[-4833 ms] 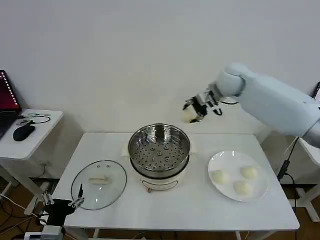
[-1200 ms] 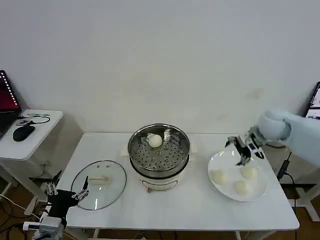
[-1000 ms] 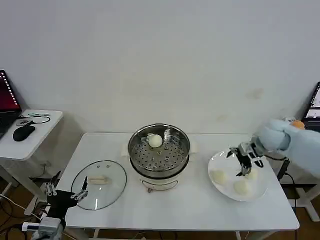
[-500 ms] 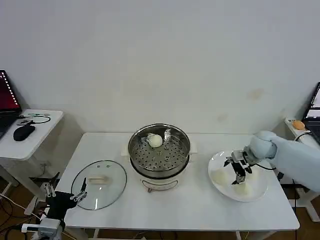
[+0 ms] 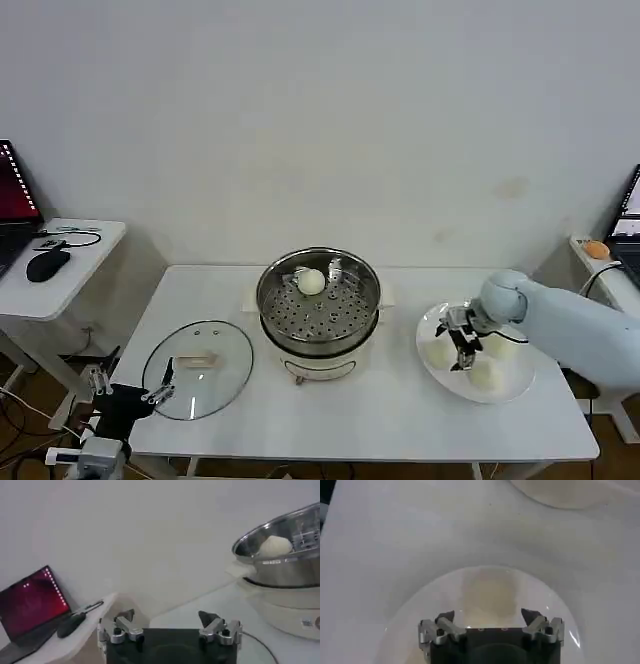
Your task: Take steamed baozi put them in steamer then cover it.
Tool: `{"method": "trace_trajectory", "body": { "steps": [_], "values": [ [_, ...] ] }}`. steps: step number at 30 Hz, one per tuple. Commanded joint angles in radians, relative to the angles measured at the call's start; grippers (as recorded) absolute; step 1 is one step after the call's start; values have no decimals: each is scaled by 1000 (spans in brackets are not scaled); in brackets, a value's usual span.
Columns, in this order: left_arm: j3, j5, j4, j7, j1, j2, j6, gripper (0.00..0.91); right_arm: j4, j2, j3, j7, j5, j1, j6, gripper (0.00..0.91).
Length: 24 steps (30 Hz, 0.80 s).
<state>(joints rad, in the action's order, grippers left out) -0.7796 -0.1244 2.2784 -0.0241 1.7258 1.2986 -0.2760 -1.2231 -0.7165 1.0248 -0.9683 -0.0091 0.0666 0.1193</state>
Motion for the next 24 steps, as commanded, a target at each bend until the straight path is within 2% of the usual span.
{"method": "trace_trajectory", "body": {
  "steps": [1, 8, 11, 17, 24],
  "values": [
    [-1, 0, -2, 0, 2, 0, 1, 907, 34, -33, -23, 0, -25, -30, 1, 796],
    [1, -1, -3, 2, 0, 5, 1, 907, 25, -18, -22, -7, -25, -15, 10, 635],
    [2, -1, -2, 4, -1, 6, 1, 907, 23, -14, -22, -12, -28, -15, 6, 635],
    [2, -2, 4, 3, 4, 6, 2, 907, 17, -8, -37, -15, -26, -31, 7, 564],
    [3, -2, 12, 4, 6, 8, 2, 907, -3, 13, -38, -18, -20, -11, 6, 564]
  ]
}}
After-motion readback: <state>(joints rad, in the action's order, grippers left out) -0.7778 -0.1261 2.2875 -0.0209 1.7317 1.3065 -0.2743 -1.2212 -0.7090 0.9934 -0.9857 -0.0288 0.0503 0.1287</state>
